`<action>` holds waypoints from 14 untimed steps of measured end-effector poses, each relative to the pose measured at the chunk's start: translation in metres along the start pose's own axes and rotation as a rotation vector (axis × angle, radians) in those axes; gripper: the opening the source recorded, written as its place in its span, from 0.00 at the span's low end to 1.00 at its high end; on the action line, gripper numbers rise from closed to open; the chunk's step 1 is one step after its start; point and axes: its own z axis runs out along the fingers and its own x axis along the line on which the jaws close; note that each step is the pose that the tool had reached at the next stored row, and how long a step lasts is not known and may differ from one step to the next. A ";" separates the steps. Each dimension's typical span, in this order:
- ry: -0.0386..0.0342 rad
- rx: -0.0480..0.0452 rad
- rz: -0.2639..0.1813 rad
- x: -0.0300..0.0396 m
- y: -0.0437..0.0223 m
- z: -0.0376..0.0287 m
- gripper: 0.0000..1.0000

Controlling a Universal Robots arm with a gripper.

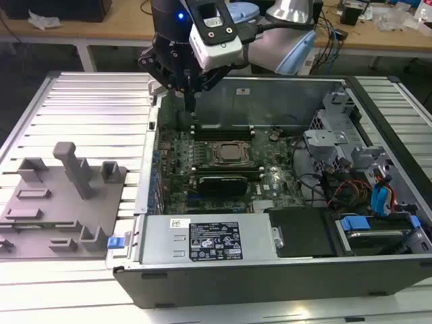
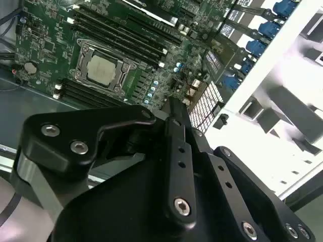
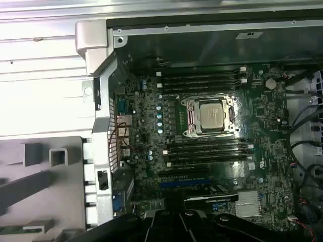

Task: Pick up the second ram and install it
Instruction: 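Reach for the second ram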

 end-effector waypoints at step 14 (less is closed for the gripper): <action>0.0000 -0.0001 0.000 0.0429 -0.0032 -0.0011 0.11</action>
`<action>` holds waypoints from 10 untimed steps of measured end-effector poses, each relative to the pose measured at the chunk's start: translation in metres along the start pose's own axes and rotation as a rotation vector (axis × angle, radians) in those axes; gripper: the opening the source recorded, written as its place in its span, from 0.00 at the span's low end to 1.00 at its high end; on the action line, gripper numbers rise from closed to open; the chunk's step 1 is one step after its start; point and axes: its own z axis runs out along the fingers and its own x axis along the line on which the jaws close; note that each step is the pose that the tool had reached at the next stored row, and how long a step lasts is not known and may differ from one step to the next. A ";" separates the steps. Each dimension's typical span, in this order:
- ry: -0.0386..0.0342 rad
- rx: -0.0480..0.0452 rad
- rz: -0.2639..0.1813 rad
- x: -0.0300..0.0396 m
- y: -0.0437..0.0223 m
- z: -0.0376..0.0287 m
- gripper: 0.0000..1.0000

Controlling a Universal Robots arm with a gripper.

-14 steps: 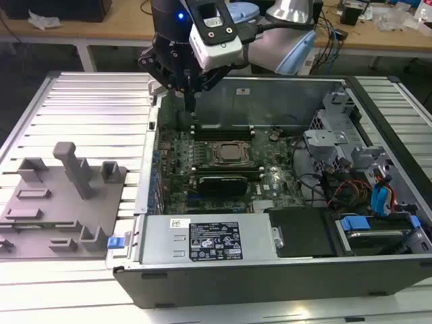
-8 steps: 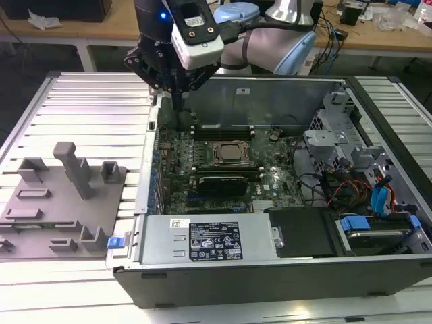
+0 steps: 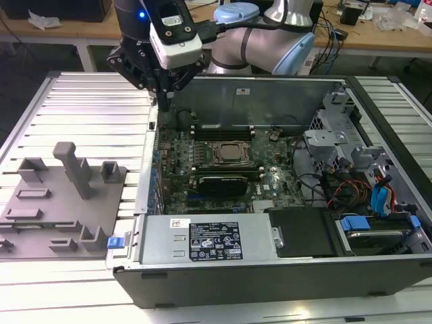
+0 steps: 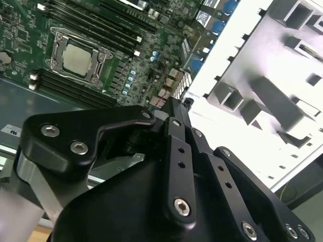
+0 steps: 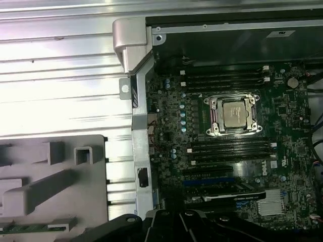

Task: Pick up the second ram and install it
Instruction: 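Reach for the second ram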

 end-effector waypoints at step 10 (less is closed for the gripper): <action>0.0001 0.0001 0.000 0.0219 -0.0016 -0.0006 0.11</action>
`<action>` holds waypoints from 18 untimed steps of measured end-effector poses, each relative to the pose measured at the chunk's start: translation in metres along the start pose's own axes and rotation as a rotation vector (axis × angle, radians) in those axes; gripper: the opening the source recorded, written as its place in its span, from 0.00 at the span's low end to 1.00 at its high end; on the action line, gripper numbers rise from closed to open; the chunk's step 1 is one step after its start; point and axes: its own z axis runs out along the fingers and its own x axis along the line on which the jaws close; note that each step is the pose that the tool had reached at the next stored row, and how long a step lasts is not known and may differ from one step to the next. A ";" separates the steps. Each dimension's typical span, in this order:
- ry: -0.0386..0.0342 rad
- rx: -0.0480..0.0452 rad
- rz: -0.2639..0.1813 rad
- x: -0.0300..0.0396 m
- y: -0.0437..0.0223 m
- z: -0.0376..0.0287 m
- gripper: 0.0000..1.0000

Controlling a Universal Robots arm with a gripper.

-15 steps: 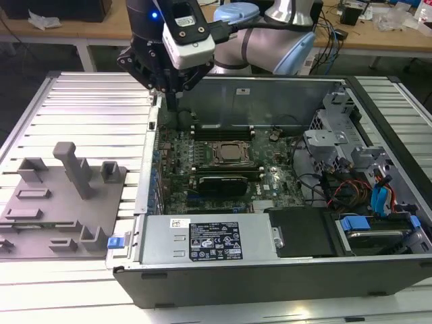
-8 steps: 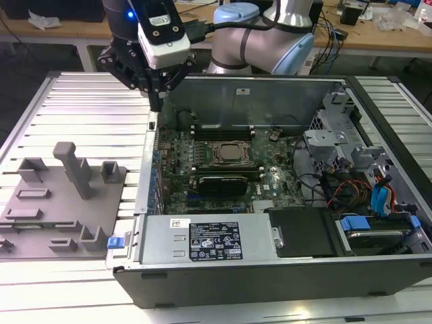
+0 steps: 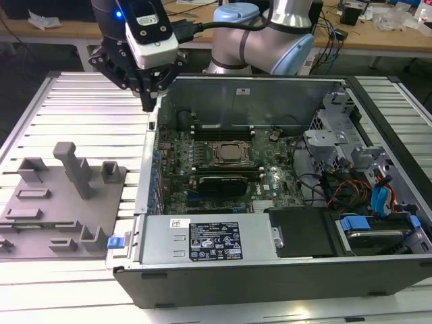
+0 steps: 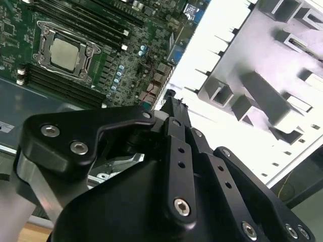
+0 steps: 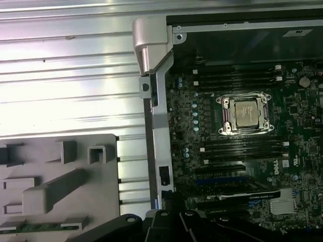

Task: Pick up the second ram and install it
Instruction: 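Reach for the second ram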

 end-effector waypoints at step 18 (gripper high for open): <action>0.0000 0.0000 0.000 0.0302 -0.0022 -0.0007 0.11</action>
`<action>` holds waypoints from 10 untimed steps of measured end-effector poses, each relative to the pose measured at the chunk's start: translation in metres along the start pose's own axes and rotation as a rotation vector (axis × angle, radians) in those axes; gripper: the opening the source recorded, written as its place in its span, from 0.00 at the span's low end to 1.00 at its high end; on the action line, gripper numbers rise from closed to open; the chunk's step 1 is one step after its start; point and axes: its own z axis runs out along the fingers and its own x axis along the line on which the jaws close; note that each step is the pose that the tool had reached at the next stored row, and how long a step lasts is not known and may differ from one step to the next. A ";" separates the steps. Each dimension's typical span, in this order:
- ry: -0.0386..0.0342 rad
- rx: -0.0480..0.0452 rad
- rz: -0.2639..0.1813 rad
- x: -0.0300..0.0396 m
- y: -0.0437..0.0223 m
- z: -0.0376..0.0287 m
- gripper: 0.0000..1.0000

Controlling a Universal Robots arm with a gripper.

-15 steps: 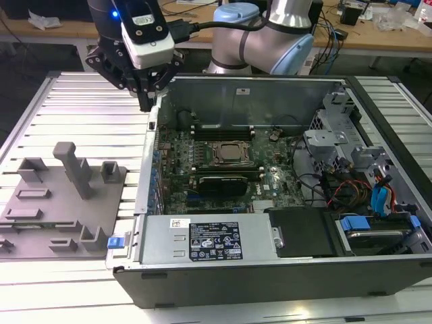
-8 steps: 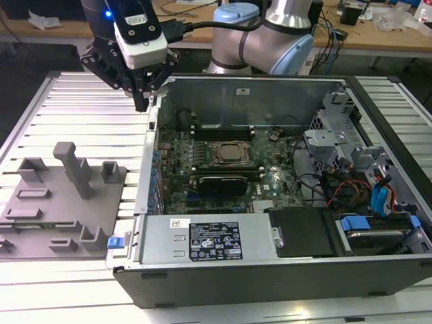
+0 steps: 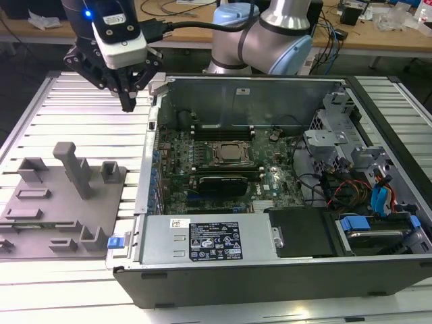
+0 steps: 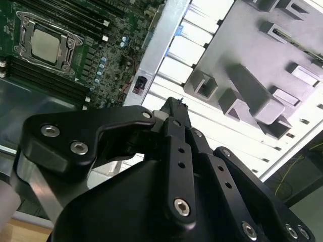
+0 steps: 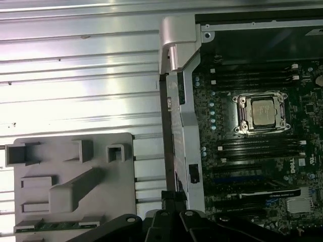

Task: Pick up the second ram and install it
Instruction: 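Reach for the second ram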

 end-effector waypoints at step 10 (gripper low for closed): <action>-0.0001 0.0000 0.000 0.0174 -0.0013 -0.0003 0.11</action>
